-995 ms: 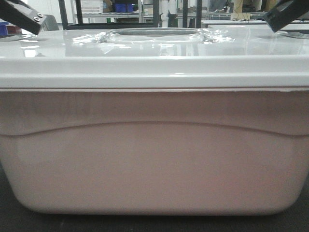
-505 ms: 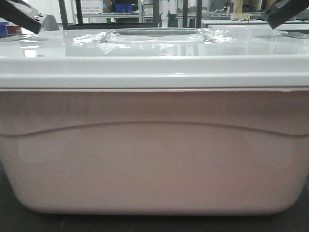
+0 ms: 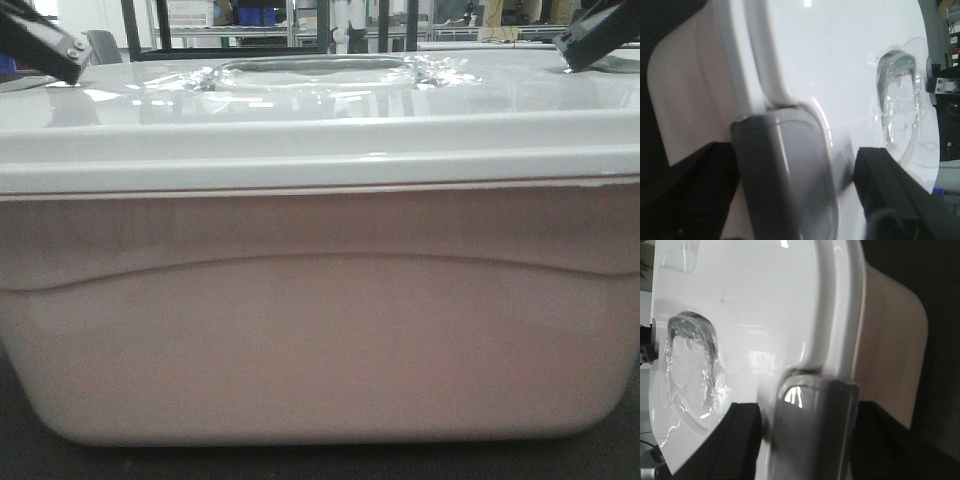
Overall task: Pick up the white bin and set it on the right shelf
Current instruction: 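Lift the white bin off the table with both grippers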
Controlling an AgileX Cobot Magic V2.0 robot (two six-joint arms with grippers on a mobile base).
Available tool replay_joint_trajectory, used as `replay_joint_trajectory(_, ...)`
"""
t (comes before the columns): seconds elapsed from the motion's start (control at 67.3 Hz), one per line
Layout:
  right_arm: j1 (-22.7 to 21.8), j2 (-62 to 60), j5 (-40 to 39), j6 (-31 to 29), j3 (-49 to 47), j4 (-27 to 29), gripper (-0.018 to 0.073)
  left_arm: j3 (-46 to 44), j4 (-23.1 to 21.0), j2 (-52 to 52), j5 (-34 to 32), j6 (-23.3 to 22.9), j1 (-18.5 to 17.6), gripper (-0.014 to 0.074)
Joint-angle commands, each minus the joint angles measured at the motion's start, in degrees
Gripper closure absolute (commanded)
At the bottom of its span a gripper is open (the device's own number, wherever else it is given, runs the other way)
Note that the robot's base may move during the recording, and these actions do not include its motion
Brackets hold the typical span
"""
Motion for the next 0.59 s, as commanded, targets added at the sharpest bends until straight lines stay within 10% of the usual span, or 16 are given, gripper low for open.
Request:
replay_joint_trajectory(0.0, -0.1, -1.1, 7.5, -0.9, -1.4, 4.1, 0.0155, -1.3, -5.5, -1.8, 7.5, 0.2, -0.4, 0.0337)
replay_joint_trajectory(0.579, -0.1, -1.1, 8.1, -3.5, -1.4, 4.1, 0.016, -1.3, -5.5, -1.8, 8.2, 0.2, -0.4, 0.039)
